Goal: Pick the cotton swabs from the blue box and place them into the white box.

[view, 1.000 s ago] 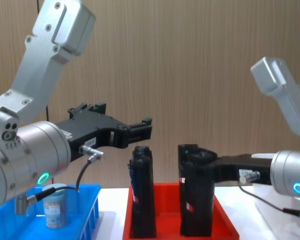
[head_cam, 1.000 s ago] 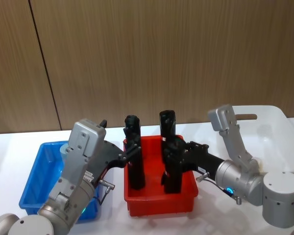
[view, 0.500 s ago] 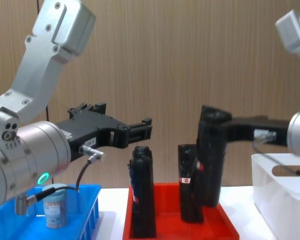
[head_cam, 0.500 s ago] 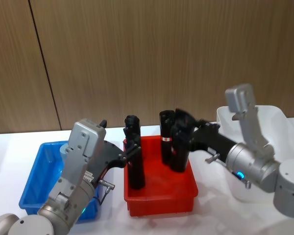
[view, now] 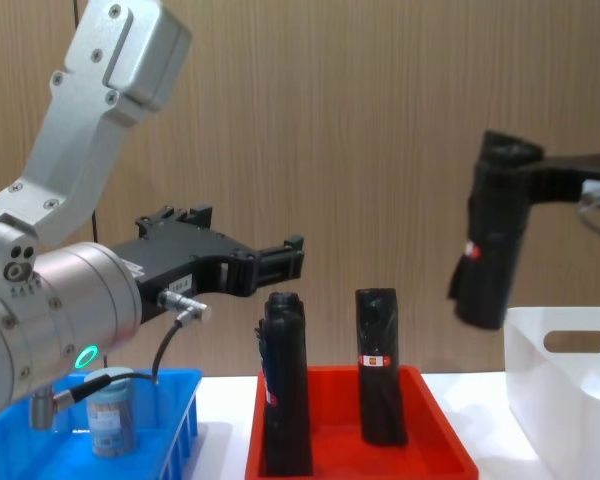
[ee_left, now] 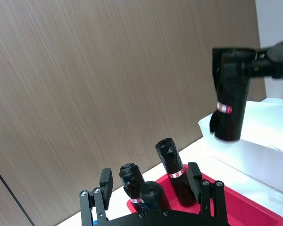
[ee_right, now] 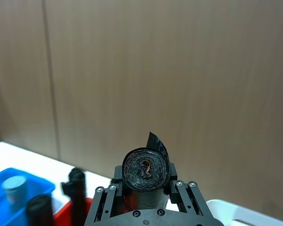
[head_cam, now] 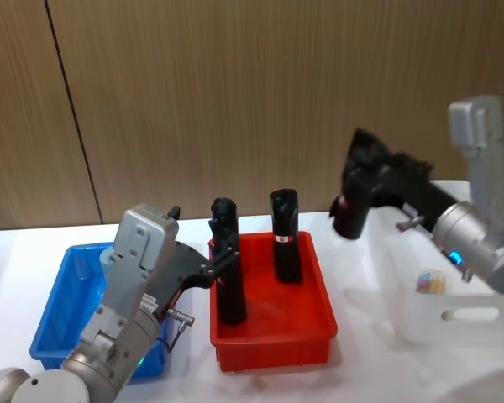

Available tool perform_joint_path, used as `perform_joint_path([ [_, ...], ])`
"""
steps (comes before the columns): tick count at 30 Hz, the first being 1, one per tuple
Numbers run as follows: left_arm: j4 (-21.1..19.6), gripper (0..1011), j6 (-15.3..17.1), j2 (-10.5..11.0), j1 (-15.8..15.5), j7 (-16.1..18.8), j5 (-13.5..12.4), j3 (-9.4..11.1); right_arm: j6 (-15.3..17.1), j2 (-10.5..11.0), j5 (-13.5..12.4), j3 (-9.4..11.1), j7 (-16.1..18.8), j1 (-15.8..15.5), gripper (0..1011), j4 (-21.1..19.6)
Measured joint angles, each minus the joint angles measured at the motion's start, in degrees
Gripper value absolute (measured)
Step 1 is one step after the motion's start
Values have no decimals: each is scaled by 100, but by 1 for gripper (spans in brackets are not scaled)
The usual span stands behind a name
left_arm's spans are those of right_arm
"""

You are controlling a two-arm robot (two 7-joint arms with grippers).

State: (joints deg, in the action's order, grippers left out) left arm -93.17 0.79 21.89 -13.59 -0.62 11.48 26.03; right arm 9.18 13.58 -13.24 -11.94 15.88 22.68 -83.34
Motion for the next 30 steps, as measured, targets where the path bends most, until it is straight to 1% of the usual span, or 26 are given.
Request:
perform_joint_path([
  [7, 0, 1004, 0, 0, 0, 0, 0, 0, -110, 131, 50, 193, -225, 152, 508, 83],
  [11, 0, 1004, 0, 0, 0, 0, 0, 0, -180, 191, 134, 285, -332, 279, 508, 239],
  [15, 0, 1004, 0, 0, 0, 0, 0, 0, -233, 216, 218, 335, -408, 377, 508, 405],
  [23, 0, 1004, 0, 0, 0, 0, 0, 0, -346, 224, 419, 368, -522, 573, 508, 852],
  [25, 0, 1004, 0, 0, 0, 0, 0, 0, -385, 211, 499, 367, -553, 638, 508, 1041],
  [30, 0, 1004, 0, 0, 0, 0, 0, 0, -441, 182, 594, 346, -591, 736, 508, 1349],
])
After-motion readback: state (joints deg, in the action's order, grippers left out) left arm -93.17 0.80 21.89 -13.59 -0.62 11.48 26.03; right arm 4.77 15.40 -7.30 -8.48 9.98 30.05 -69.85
